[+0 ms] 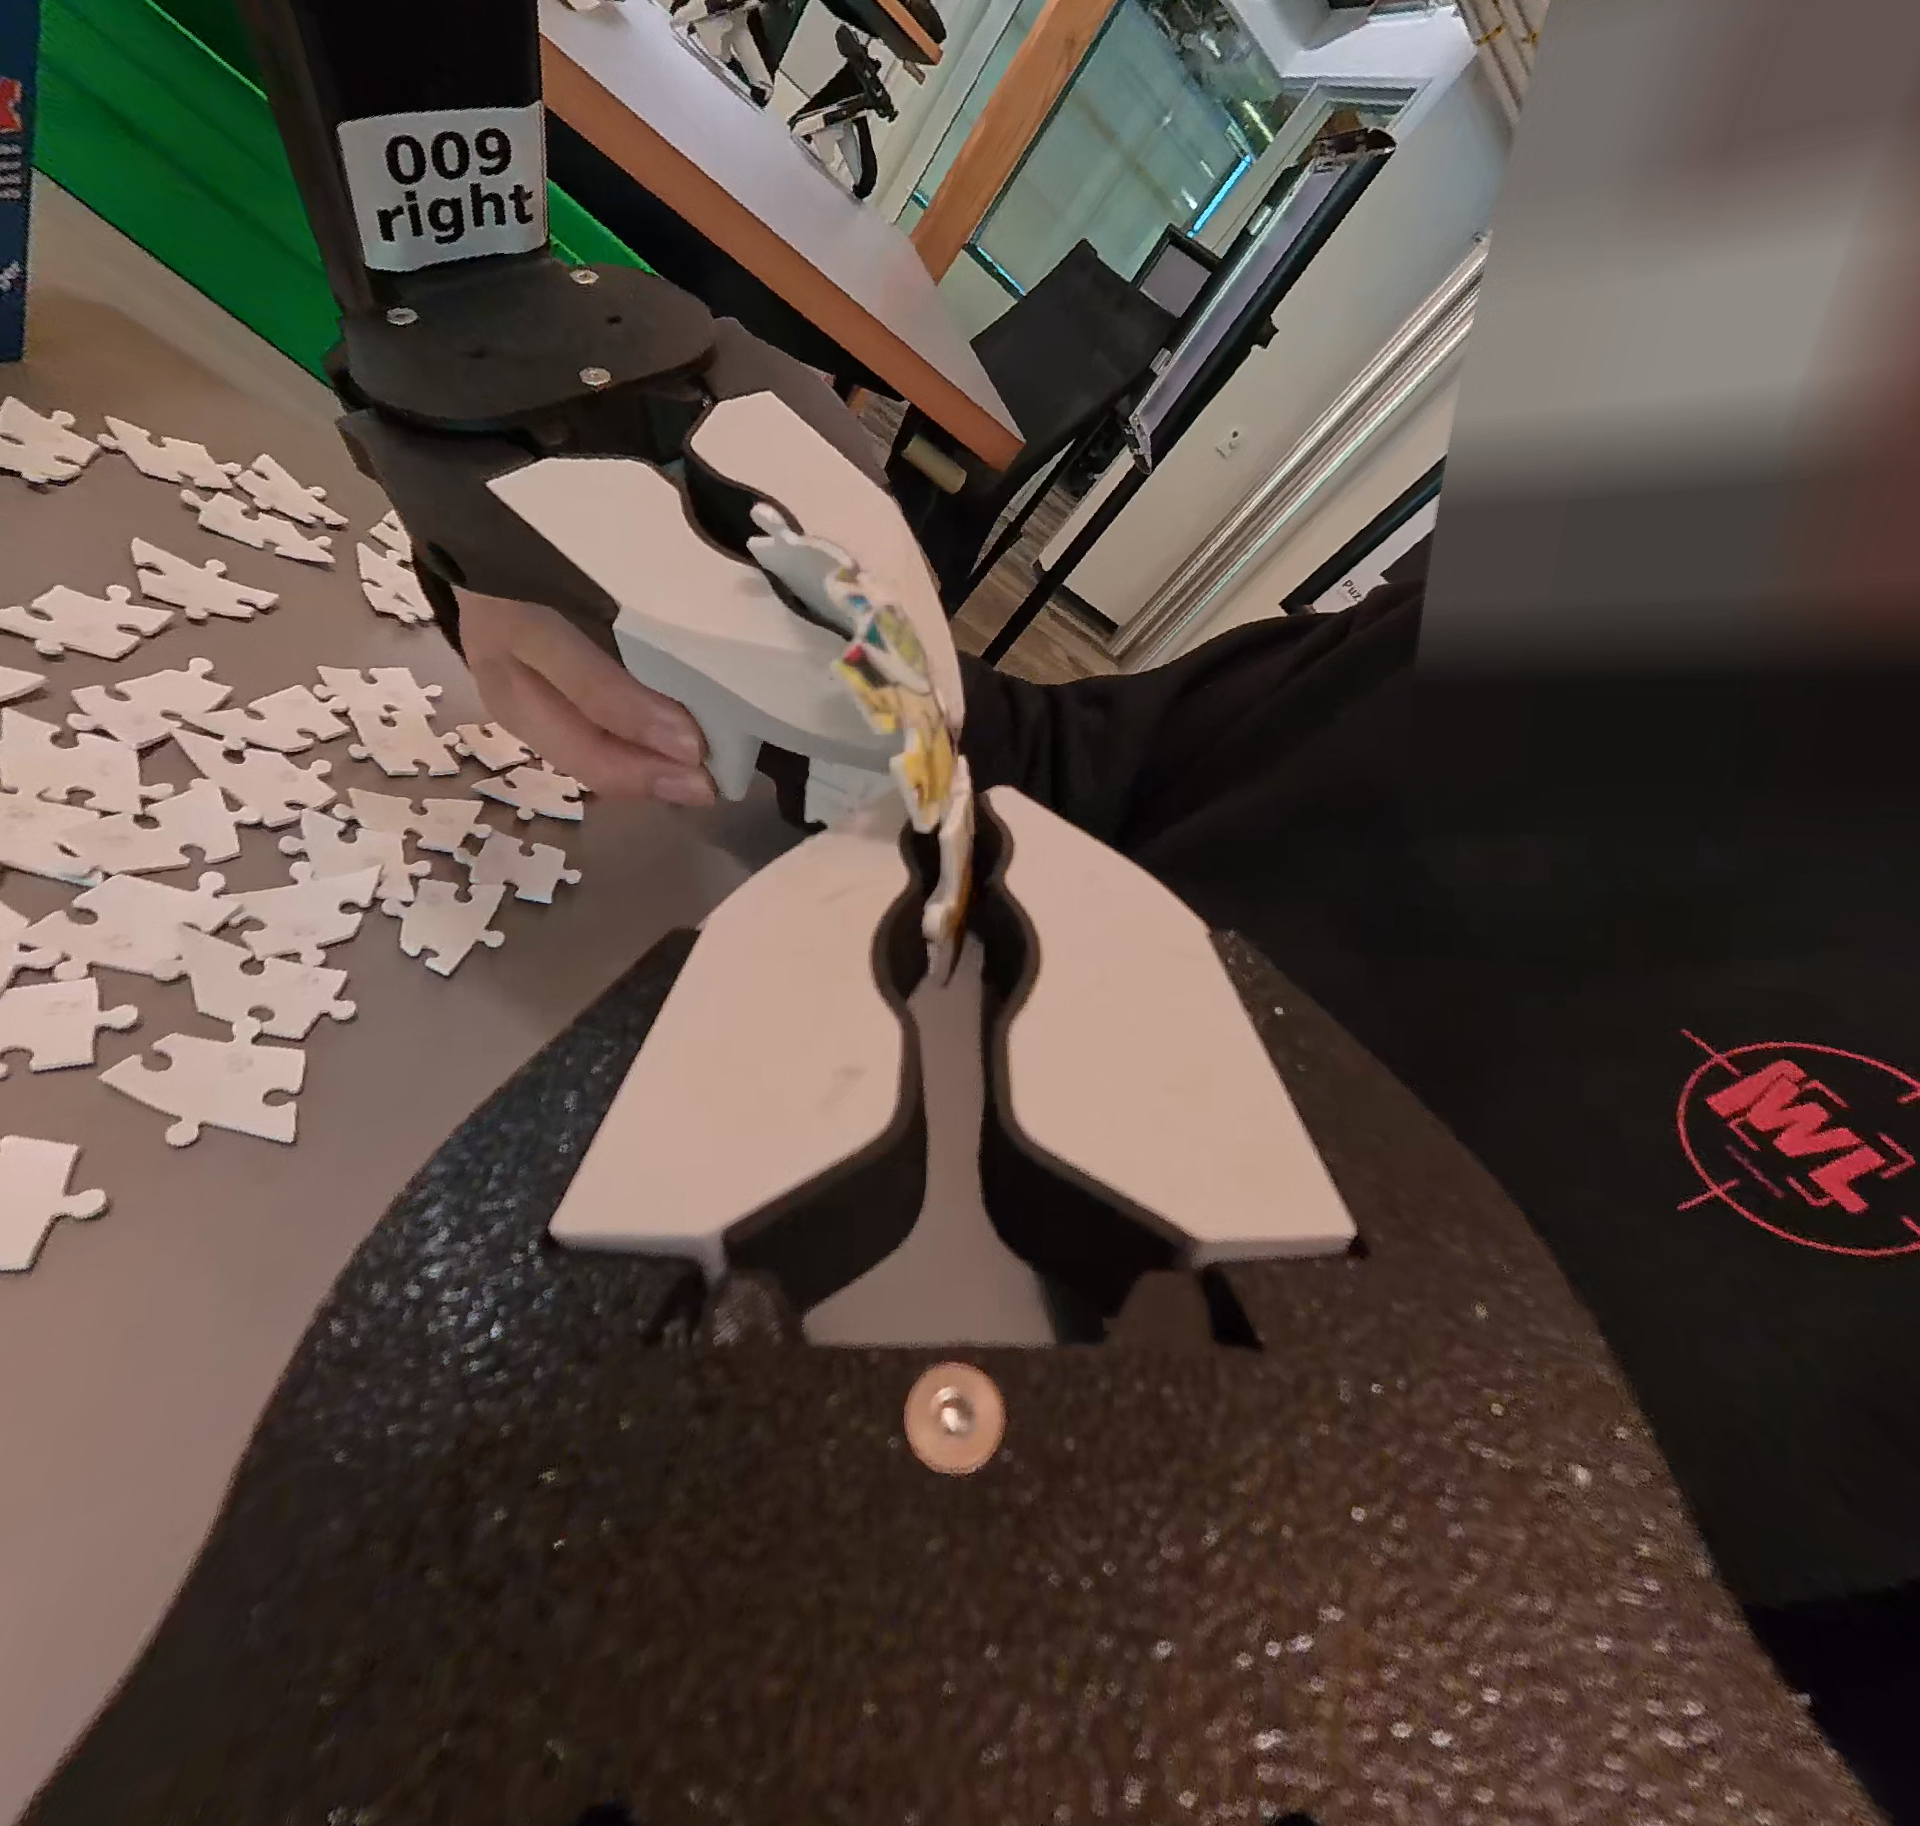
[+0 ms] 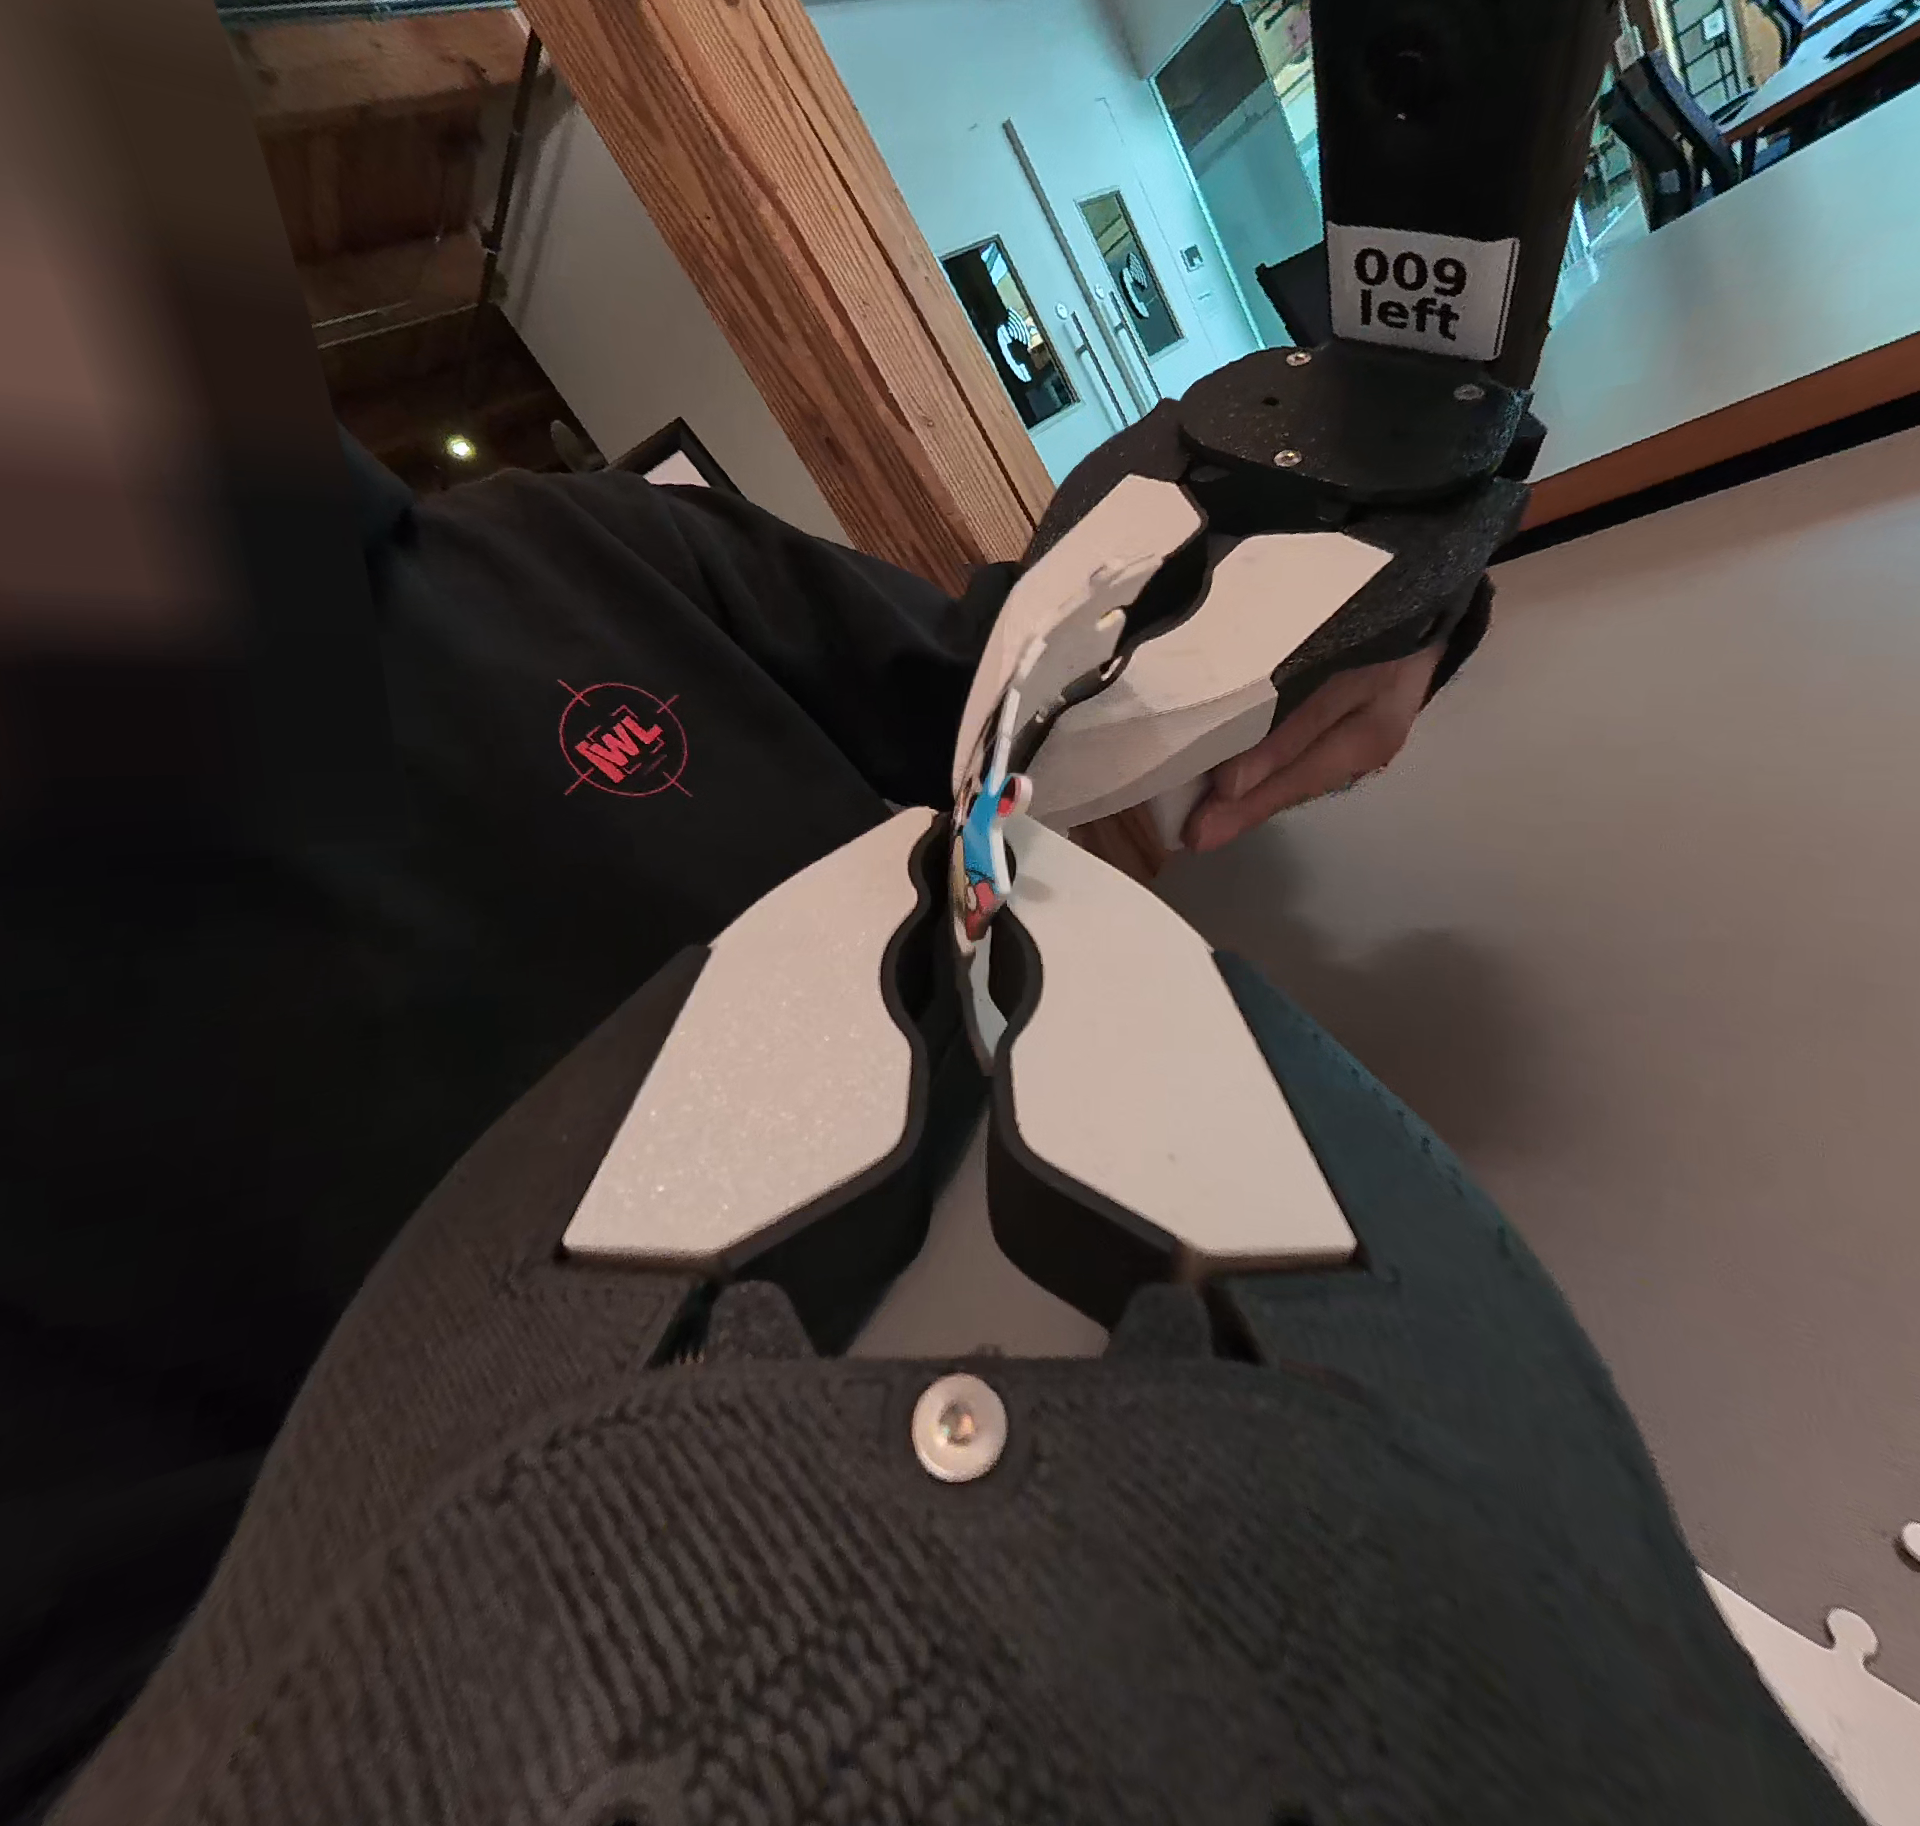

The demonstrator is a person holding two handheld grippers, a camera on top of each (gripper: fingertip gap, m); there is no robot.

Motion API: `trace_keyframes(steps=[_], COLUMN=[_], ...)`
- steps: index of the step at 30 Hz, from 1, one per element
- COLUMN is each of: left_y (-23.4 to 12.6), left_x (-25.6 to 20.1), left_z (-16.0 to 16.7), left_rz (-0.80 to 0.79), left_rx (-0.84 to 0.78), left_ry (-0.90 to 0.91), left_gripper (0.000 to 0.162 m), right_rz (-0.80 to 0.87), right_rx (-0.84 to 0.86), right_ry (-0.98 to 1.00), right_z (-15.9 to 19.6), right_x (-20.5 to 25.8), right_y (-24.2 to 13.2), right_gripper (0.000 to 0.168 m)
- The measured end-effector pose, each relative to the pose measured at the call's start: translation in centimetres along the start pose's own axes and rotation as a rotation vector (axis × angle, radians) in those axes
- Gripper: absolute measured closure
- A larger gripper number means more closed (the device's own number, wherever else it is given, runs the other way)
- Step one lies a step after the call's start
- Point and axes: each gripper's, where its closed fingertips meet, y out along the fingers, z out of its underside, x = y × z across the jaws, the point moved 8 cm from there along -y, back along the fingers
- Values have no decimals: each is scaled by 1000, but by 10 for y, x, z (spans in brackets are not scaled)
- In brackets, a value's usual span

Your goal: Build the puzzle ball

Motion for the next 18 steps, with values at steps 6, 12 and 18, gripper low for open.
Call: trace_keyframes(steps=[6,12,18], left_y=[-1,-4,3], left_x=[3,2,-1], left_z=[2,1,1], left_rz=[-25,-61,-94], left_rx=[9,56,196], left_ry=[-15,12,78], left_gripper=[158,158,158], right_rz=[38,125,131], right_rx=[24,-27,-52], right_ry=[-34,-97,-155], right_z=[1,-4,-7], right_x=[-1,-5,4], right_y=[-1,-5,-8], right_gripper=[163,146,136])
